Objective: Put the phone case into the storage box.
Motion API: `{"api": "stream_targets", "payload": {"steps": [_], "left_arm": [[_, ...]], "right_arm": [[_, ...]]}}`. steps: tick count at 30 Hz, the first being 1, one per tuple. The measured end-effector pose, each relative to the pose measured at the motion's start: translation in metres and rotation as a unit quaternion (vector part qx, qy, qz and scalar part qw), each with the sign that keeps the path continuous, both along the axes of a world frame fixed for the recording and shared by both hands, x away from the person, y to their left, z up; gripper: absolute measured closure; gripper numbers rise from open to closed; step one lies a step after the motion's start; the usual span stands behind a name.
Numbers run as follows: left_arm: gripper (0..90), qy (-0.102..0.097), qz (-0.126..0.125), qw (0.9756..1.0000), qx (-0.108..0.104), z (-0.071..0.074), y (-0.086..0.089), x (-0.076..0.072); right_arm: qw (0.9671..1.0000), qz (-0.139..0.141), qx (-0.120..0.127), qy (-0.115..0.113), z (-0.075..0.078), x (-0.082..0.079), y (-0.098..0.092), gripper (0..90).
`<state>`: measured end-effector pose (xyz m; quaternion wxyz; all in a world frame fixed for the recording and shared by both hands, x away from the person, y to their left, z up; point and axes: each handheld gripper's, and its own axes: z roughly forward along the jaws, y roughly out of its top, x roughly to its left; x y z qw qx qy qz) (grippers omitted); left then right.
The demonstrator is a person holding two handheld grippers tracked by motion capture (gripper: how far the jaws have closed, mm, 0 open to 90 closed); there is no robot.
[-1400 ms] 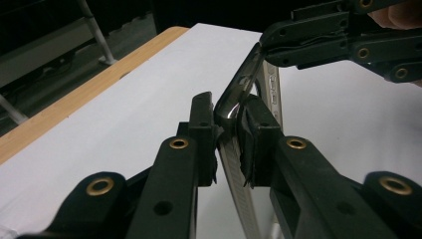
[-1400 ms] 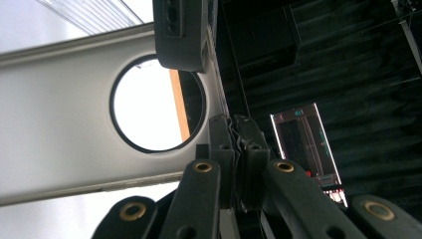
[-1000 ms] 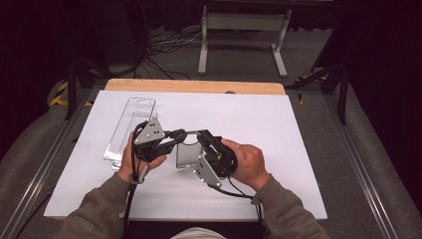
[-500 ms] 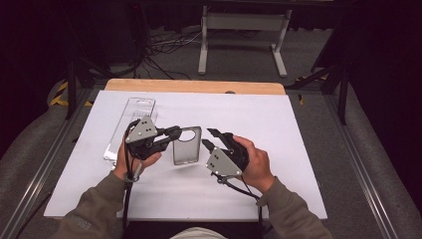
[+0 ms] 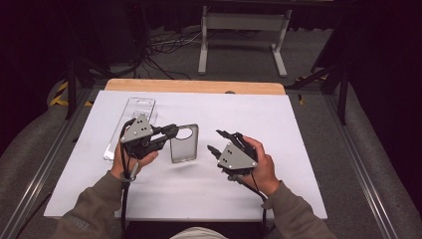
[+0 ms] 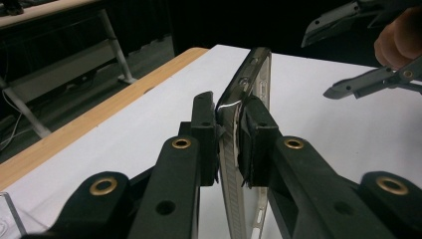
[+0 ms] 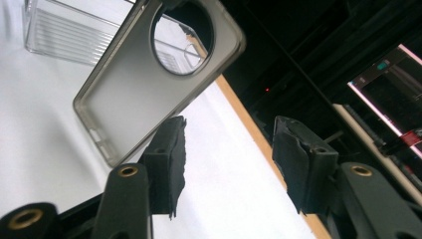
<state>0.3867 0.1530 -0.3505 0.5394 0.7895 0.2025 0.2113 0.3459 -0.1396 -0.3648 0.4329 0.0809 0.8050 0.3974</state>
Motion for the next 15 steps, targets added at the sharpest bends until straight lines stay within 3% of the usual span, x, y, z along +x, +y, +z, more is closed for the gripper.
{"api": "stream_targets", "payload": {"steps": [9,15], "left_arm": [[79.4,-0.006,0.000,1.0000,-0.001,0.002,0.002,-0.001],[79.4,-0.005,0.000,1.0000,-0.005,0.004,0.005,-0.001]], "right_arm": [[0.9989,-0.014,0.030,0.033,-0.017,0.003,-0.009,35.3],[0.9983,-0.020,0.032,0.044,-0.022,0.002,-0.014,30.9]]}}
